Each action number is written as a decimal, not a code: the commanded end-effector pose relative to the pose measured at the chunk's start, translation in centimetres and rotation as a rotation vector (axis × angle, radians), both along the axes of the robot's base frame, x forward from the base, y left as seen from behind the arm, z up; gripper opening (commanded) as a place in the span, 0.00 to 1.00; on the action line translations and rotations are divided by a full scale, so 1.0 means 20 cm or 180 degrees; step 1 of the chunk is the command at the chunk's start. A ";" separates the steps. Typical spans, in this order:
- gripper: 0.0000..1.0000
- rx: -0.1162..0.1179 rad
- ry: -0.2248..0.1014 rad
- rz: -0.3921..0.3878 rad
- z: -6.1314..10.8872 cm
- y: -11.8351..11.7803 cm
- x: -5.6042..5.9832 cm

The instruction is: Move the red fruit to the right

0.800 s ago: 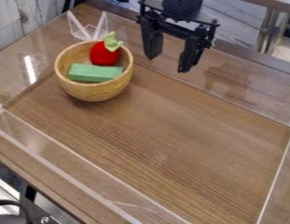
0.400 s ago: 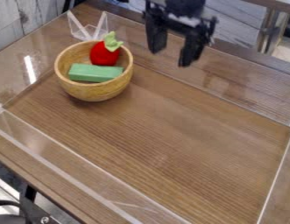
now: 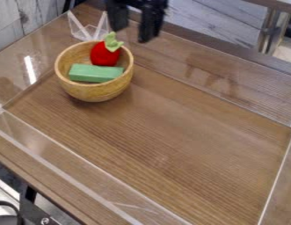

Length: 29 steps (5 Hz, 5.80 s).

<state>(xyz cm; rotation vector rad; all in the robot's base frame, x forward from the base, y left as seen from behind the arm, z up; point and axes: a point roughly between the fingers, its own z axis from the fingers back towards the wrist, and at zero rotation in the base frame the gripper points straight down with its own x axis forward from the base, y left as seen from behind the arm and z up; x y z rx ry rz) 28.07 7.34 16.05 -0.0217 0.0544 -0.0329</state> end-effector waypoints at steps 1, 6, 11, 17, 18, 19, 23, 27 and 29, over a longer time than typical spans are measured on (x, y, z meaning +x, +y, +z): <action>1.00 0.0078 -0.0197 0.0251 0.12 0.14 0.00; 1.00 -0.0046 -0.0127 0.0205 -0.21 0.28 0.02; 1.00 -0.0151 -0.0258 0.0844 -0.20 0.24 0.14; 0.00 -0.0210 -0.0385 0.0977 -0.25 0.29 0.21; 0.00 -0.0238 -0.0432 0.1045 -0.18 0.29 0.20; 0.00 -0.0275 -0.0557 0.1279 -0.01 0.25 0.19; 1.00 -0.0362 -0.0611 0.1919 0.01 -0.08 0.17; 1.00 -0.0297 -0.0653 0.2218 -0.22 0.18 0.06; 0.00 -0.0406 -0.0661 0.1977 -0.14 0.26 0.05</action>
